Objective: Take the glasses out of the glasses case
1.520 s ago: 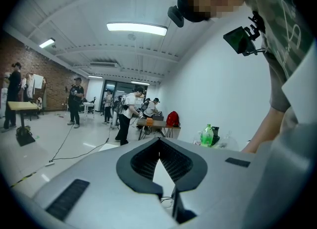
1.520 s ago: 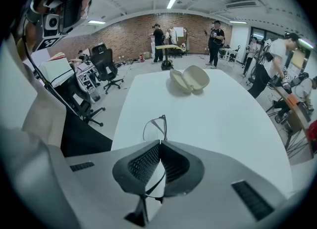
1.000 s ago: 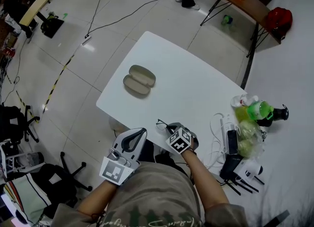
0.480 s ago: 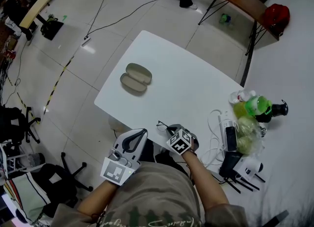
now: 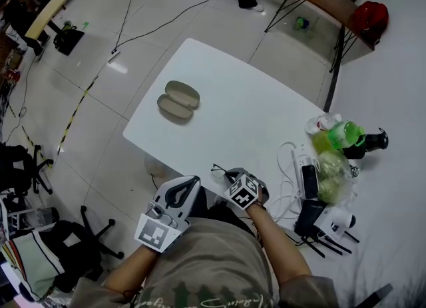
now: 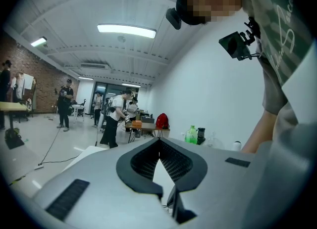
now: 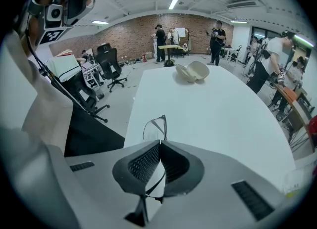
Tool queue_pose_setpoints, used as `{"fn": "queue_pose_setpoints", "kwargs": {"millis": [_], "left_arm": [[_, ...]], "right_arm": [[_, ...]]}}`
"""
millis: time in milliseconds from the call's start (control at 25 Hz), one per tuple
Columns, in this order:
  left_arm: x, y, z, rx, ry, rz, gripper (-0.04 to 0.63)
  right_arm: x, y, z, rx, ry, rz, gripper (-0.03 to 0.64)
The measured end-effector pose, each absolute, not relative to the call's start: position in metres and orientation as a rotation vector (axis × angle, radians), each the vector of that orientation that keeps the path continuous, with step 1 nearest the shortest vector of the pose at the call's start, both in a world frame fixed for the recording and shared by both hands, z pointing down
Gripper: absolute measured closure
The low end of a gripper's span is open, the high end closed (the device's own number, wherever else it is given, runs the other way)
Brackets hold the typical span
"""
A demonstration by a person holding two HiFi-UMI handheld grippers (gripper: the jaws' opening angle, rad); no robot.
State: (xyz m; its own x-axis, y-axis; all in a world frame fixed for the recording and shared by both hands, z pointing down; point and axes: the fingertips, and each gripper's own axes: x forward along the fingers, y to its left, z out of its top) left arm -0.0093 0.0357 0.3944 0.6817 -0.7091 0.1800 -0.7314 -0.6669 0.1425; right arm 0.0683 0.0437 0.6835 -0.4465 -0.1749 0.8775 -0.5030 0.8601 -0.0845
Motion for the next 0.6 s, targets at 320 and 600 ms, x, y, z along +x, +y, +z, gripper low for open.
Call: {"fn": "queue_pose_setpoints", "kwargs": {"millis": [320, 600], "left_arm": [[0.001, 0.052, 0.399, 2.680, -1.189, 0.181, 0.586], [0.004, 0.065, 0.399, 2.665, -1.219, 0.192, 0.586]], "right_arm": [[0.076, 0.066, 0.690, 0.472, -2.035, 0.407, 0.598], [0.083, 0.074, 0.692, 0.469, -2.048, 0.405, 0.598]]}}
